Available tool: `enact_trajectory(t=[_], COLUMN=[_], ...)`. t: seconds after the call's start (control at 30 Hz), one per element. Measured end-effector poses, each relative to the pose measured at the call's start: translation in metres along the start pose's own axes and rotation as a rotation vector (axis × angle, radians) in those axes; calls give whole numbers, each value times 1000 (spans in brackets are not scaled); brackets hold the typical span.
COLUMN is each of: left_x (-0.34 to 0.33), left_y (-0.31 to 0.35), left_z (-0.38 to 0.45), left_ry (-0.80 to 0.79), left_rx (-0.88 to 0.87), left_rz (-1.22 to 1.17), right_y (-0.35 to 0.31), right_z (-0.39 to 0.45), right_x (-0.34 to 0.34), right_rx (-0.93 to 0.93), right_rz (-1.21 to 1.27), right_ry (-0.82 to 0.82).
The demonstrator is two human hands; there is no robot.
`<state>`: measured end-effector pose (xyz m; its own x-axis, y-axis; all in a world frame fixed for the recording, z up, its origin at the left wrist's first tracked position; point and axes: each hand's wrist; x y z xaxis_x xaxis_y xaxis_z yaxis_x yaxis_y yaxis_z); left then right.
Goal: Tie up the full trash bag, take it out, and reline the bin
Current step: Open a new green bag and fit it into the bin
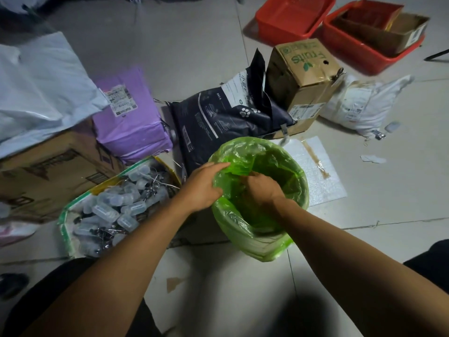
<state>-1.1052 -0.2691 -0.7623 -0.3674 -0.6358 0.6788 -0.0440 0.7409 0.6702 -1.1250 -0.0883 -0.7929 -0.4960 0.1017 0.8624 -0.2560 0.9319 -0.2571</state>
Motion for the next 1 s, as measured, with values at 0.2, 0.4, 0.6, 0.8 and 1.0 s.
enact_trajectory(t=[0.2, 0.4, 0.6, 0.8, 1.0], left_x=[0, -4, -8, -6, -3], left_y=[1, 2, 4, 5, 7], left_z=[2, 7, 7, 2, -1], left_ry=[-82, -84, -85, -93, -97], left_rx=[34, 29, 38, 44, 61], left_rz=[-19, -3, 7, 7, 21], right_y=[5, 8, 14, 17, 22], right_z=[24, 40, 56, 53, 50], right_x=[-18, -41, -59, -61, -45], right_rx=[14, -4, -17, 1, 40], right_rz=[-126, -102, -124, -79, -197], right_ry=[-321, -468, -528, -446, -368])
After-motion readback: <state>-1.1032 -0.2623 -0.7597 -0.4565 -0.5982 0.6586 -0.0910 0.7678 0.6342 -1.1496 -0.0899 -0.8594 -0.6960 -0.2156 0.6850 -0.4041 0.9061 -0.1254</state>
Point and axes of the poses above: each hand's wrist, its own z-axis towards the middle knuckle, its own x-axis out of the back of the hand, y = z × x, and after that the axes turned 1 degree about -z, right-handed
